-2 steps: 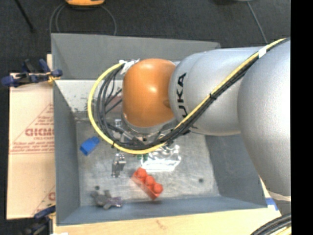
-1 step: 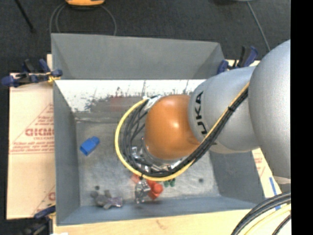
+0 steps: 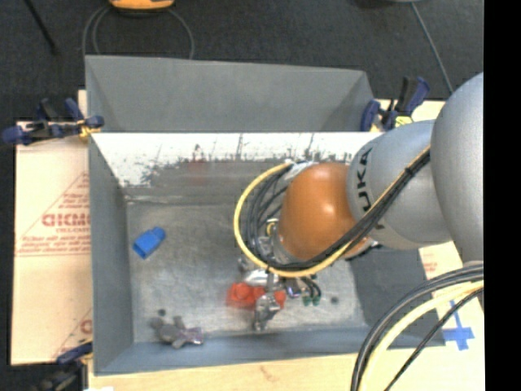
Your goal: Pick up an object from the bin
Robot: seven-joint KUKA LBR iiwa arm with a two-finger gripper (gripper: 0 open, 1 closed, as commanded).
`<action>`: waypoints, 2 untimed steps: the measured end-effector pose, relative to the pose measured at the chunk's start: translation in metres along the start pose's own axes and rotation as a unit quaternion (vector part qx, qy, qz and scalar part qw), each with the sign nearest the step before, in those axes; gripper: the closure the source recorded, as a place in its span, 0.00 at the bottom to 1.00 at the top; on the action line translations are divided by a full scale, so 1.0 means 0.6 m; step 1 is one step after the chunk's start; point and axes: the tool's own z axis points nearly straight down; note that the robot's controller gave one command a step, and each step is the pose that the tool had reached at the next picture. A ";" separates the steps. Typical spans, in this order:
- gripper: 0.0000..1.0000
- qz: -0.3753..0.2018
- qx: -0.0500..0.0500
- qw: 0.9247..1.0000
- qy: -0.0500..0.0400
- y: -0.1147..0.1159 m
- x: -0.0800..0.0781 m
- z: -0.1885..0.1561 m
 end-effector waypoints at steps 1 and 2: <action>1.00 0.000 0.001 1.000 -0.005 0.002 -0.005 -0.006; 1.00 -0.243 0.002 0.970 0.001 -0.022 -0.022 -0.212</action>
Offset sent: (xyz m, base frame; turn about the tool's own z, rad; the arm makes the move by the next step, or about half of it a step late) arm 0.0000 0.0000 0.0000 0.0000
